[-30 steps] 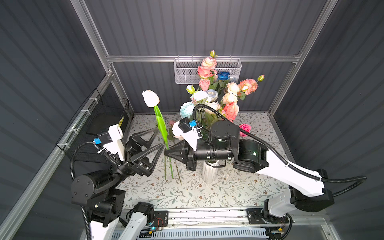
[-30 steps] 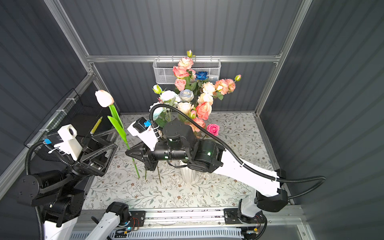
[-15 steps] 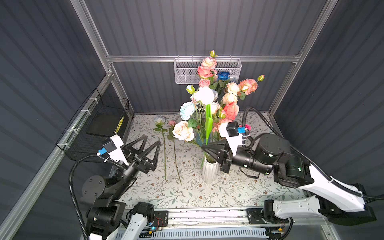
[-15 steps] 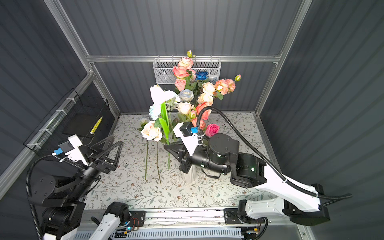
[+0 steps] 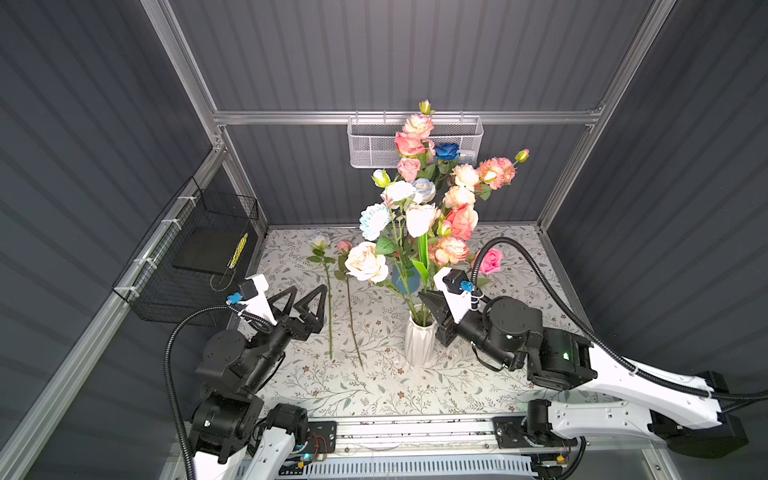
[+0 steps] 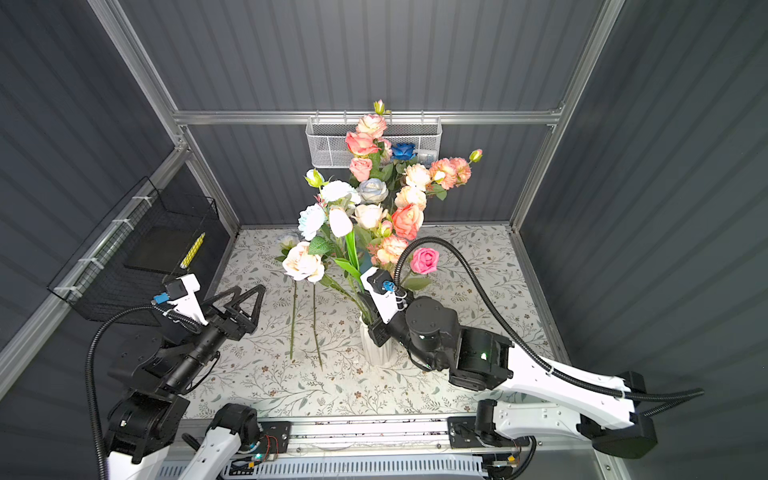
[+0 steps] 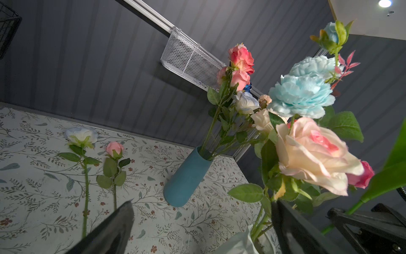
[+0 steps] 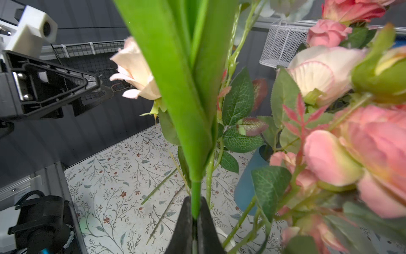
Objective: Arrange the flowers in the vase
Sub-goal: 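Lower the tulip into the white vase and open the right gripper, then lower the left gripper onto the loose stems and grasp the pale pink rose stem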
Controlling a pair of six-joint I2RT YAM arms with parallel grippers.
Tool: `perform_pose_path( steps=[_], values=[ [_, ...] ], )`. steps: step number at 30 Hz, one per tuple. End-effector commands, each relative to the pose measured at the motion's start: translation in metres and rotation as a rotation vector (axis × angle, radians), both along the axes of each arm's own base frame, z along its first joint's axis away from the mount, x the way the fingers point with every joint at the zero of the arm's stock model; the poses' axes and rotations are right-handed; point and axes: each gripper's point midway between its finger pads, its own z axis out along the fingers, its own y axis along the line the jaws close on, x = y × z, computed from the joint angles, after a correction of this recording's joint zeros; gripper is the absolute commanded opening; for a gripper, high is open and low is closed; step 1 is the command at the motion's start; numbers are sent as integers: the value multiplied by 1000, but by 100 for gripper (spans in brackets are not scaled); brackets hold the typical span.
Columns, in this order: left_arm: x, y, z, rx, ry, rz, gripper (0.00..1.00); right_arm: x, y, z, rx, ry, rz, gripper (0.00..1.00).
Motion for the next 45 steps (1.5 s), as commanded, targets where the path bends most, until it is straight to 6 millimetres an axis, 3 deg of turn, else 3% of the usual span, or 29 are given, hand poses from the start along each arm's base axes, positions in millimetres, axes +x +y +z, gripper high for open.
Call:
perform_pose_path(
  steps=[1,9,10,11,13,15,23,26,29,35,41,45],
  values=[
    [5,0,-11,25,22,8,100,12,-4,5,36,-33,-65,0],
    [13,-5,-22,22,59,-10,100,21,-8,-43,35,89,-90,0],
    [14,-6,-23,22,62,-13,100,20,-8,-47,34,103,-88,5],
    [15,-6,-24,24,66,-14,100,18,-9,-49,36,115,-83,15],
    [17,-7,-27,24,78,-15,100,15,-13,-49,56,138,-80,46],
    [19,-7,-29,25,88,-15,100,12,-19,-46,88,148,-76,60],
    [34,-8,-51,34,163,4,100,-5,-34,-37,176,201,-22,74],
    [48,-6,-75,60,252,37,100,-16,-35,-32,198,213,40,75],
    [66,-5,-113,104,393,72,97,-28,-34,-25,220,210,117,75],
    [101,9,-198,236,674,196,80,-37,-42,-18,257,200,150,75],
    [136,35,-254,359,773,380,77,-40,-52,-15,280,189,149,75],
    [163,23,-286,383,826,345,73,-41,-56,-14,286,186,148,75]
  ],
)
